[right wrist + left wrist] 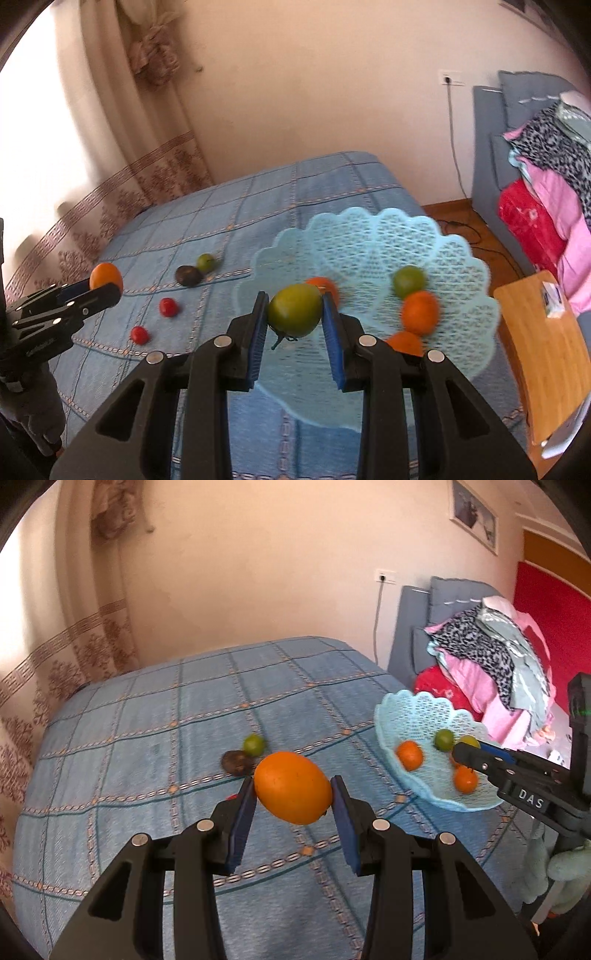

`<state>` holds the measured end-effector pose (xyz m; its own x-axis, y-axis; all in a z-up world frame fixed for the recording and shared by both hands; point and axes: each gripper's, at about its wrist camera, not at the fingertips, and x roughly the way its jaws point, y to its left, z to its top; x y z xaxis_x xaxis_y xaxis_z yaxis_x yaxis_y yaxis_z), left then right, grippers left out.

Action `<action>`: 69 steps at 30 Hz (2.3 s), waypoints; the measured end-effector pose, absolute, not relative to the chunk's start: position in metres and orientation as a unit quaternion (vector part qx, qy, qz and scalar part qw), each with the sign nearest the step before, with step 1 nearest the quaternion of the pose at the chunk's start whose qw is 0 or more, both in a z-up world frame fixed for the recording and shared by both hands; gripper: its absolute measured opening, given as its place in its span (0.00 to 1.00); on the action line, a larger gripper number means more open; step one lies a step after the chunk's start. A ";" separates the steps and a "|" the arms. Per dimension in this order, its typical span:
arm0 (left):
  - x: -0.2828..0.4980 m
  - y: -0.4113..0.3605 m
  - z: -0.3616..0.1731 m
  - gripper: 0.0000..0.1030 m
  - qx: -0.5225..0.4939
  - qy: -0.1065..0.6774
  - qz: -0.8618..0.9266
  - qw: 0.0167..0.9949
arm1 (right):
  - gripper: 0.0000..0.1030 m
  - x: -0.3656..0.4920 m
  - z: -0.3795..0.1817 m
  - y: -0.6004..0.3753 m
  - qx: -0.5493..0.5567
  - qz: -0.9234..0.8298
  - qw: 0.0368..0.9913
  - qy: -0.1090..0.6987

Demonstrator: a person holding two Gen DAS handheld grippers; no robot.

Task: Organize fruits
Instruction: 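Carry the orange into the basket with the left tool while the right tool carries the lime there, then move both open tools back toward the red tomatoes on the bed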

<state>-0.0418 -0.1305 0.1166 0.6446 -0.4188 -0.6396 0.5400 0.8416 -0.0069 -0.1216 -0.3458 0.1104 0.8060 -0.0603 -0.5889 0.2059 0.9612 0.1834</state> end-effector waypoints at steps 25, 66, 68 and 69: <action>-0.046 -0.244 0.086 0.41 0.120 0.335 -0.390 0.849 | 0.29 -0.132 0.095 -0.398 0.196 -0.103 0.928 0.298; -0.027 -0.181 0.085 0.87 0.081 0.341 -0.288 0.891 | 0.49 -0.132 0.091 -0.389 0.185 -0.121 0.932 0.286; -0.027 -0.176 0.084 0.87 0.081 0.342 -0.283 0.893 | 0.50 -0.131 0.091 -0.387 0.183 -0.119 0.933 0.286; -0.027 -0.172 0.083 0.87 0.082 0.341 -0.278 0.894 | 0.50 -0.131 0.090 -0.386 0.182 -0.118 0.934 0.286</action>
<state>-0.0274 -0.1720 0.0831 0.6131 -0.4420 -0.6548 0.5540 0.8314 -0.0425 -0.1308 -0.3859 0.0905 0.8089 -0.1172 -0.5761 0.3245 0.9061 0.2714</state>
